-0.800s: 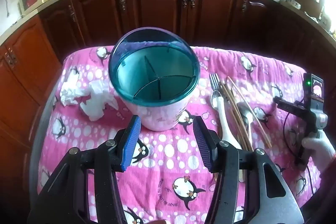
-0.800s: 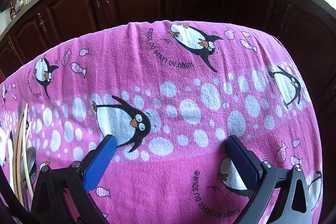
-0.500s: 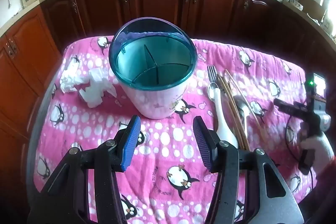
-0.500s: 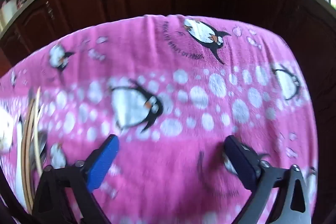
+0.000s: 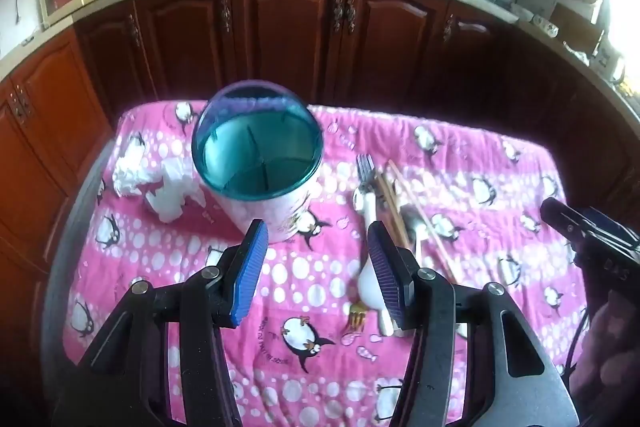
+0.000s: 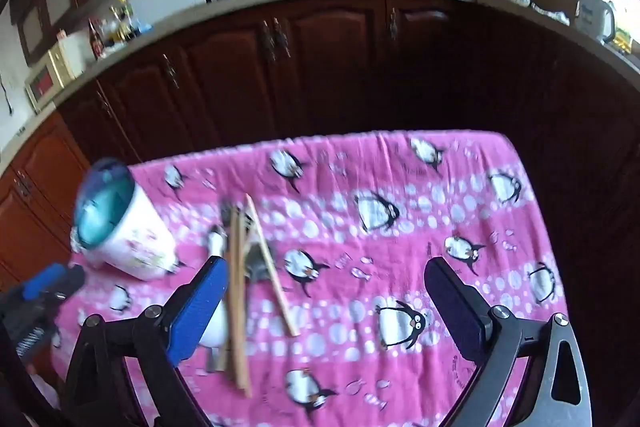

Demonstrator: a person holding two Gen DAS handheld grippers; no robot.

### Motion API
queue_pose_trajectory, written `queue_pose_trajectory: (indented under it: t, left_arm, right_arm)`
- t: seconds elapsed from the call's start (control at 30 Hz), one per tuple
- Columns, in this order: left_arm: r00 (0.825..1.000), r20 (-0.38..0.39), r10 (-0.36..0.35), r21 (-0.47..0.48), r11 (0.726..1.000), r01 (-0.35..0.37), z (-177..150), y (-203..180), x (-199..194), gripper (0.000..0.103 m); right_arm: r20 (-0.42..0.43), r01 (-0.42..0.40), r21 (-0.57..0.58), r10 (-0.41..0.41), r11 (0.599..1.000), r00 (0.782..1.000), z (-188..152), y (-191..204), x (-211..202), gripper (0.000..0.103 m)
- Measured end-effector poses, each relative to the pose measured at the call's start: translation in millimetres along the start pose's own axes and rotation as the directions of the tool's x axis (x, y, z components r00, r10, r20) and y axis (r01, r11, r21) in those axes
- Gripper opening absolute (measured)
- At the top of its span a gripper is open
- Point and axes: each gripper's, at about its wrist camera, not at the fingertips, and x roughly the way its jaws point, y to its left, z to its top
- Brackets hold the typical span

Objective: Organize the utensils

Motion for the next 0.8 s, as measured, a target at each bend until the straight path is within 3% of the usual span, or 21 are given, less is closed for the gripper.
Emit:
queue_pose_trajectory:
  t: [0.33, 0.8]
  left_arm:
    - [0.997, 0.067, -0.024, 0.028, 0.999, 0.022, 6.9, -8.3, -35.6, 0.052]
    - [0.995, 0.091, -0.039, 0.009, 0.999, 0.038, 5.8, -4.2, -51.7, 0.052]
  right_arm:
    - [0.053, -0.019, -0.020, 0.020, 1.000, 0.998, 0.3, 20.0, -40.4, 0.098]
    - [0.103, -0.027, -0.043, 0.032, 0.999, 0.994, 3.6, 30.2, -64.1, 0.098]
